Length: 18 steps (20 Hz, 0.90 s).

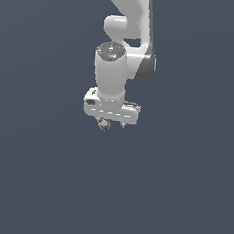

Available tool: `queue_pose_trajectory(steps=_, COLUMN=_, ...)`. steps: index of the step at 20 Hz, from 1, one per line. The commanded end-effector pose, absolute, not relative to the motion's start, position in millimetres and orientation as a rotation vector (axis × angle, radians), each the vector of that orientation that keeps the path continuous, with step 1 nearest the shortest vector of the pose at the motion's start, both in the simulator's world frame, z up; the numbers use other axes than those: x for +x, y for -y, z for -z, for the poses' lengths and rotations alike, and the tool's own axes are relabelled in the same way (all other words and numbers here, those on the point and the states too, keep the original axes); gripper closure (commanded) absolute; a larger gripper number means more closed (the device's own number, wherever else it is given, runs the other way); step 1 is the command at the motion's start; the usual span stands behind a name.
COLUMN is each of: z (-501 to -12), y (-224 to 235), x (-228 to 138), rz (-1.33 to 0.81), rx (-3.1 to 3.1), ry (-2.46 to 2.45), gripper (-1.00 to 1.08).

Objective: Pick up the object and move it to a goal position.

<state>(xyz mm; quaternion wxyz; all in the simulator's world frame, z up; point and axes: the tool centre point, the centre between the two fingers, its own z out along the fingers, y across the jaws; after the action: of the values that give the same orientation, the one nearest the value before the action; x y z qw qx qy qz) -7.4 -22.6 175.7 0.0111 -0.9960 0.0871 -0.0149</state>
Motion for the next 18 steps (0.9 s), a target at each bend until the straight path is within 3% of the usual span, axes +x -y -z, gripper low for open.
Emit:
queue_pose_trajectory(steps=1, z=-167, y=26, x=-14, rz=0.041, rx=-3.1, ry=-0.345, gripper=-0.92)
queue_pose_trajectory(steps=18, z=-98, y=57, x=-82, rz=0.004, rx=-2.958, ry=-1.039, gripper=-0.92)
